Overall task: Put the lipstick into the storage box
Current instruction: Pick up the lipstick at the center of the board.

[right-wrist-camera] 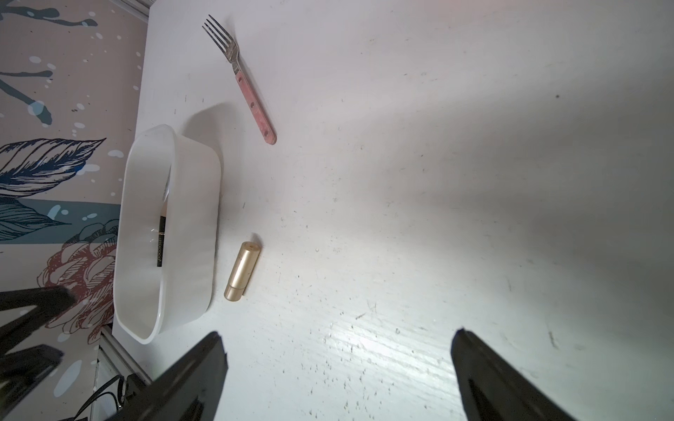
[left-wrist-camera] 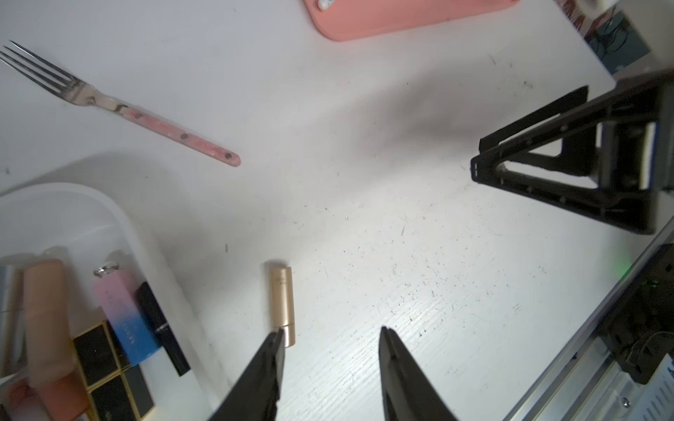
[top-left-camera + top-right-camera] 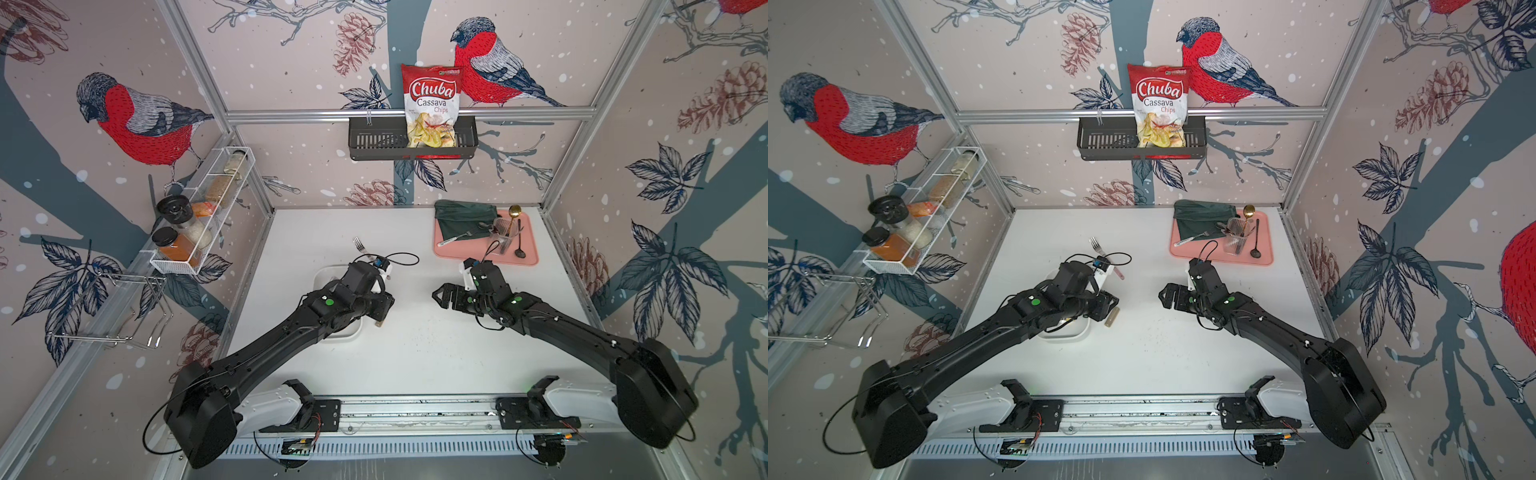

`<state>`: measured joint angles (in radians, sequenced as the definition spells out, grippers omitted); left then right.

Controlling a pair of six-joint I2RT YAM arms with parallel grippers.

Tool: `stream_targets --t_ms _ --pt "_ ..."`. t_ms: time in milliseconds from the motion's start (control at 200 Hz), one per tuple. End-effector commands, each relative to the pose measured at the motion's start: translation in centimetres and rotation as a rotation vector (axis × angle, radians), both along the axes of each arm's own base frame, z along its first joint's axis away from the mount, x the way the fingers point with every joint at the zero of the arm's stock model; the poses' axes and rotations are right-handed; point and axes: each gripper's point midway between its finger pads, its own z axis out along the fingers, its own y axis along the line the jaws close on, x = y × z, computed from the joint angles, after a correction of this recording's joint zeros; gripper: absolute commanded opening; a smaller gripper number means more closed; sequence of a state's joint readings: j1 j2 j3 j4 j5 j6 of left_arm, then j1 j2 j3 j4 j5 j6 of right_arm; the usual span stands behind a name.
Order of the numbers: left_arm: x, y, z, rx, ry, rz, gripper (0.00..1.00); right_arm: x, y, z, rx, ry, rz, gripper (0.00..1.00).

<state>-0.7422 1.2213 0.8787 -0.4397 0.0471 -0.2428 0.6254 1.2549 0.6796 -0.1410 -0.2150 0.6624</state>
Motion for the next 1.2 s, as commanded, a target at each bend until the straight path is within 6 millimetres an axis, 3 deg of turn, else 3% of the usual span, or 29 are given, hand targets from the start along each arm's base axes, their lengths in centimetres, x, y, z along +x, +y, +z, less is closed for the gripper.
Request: stream_targets --t_ms 0,600,945,981,1196 --pt "0.4 0.5 -1.9 0.094 0.021 0.065 0.44 -0.3 -0.2 0.4 0.024 -0.001 -0.004 1.00" --pt "1.9 0.8 -9.5 0.307 0.170 0.162 0.39 -1.1 -1.0 -0.9 0.037 0.007 0.001 1.00" --pt "1.5 1.2 -12.2 0.376 0.242 0.163 0.38 -1.1 -1.5 -1.1 0.038 0.001 -0.002 1.00" --pt "2.1 0.6 -11.6 0.359 0.233 0.161 0.38 -1.1 -1.5 -1.1 0.039 0.002 -0.003 1.00" --pt "1.6 0.9 -12.7 0.374 0.269 0.150 0.37 -1.0 -1.6 -1.2 0.045 0.001 -0.005 1.00"
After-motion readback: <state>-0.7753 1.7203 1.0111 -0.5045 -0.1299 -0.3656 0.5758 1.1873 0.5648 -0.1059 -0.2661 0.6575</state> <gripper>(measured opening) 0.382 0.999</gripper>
